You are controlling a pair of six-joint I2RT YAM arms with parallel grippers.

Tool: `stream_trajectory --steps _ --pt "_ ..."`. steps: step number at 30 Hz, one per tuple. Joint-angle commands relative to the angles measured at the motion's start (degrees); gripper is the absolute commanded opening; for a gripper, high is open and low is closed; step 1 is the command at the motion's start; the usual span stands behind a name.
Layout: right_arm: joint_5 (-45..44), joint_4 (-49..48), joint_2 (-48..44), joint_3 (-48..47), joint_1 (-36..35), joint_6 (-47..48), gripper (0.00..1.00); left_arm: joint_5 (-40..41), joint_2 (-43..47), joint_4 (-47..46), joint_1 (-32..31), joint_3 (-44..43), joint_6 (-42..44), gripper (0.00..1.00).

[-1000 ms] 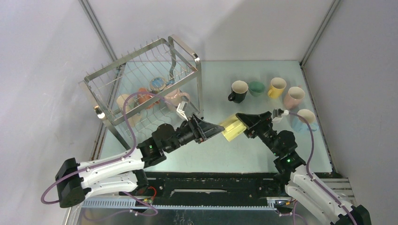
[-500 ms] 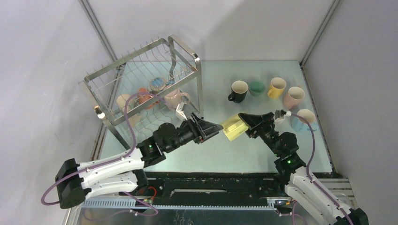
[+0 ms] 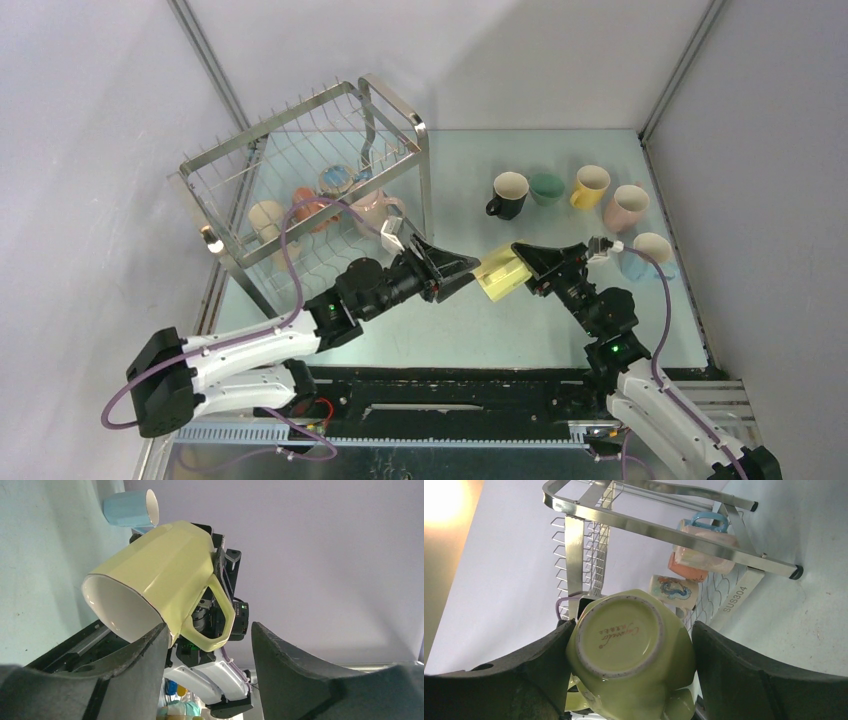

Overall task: Unload the cups from the dish rack
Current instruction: Place the cup at the center of the board.

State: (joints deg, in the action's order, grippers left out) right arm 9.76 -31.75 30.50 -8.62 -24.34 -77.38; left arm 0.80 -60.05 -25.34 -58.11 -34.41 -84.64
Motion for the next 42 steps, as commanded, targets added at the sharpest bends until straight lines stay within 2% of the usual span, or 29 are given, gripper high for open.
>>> stream_trajectory --steps 1,23,34,42 --pt "0.78 -9.18 -1.01 -0.62 0.47 -2.16 0.28 -0.36 -0.77 -2.71 0.59 -0.79 -4.81 0.63" --pt "1.57 -11.43 -0.82 0.24 1.31 -2.68 0.28 -1.77 -4.25 -7.05 0.53 0.35 -9.18 0.63" --pt "1.99 -19.13 -0.33 3.69 1.31 -2.16 0.28 -2.16 -9.20 -15.35 0.62 -2.16 -13.29 0.51" --pt "2.84 -24.72 0.89 5.11 1.11 -2.25 0.28 -2.11 -12.04 -20.95 0.04 -3.04 -15.79 0.35"
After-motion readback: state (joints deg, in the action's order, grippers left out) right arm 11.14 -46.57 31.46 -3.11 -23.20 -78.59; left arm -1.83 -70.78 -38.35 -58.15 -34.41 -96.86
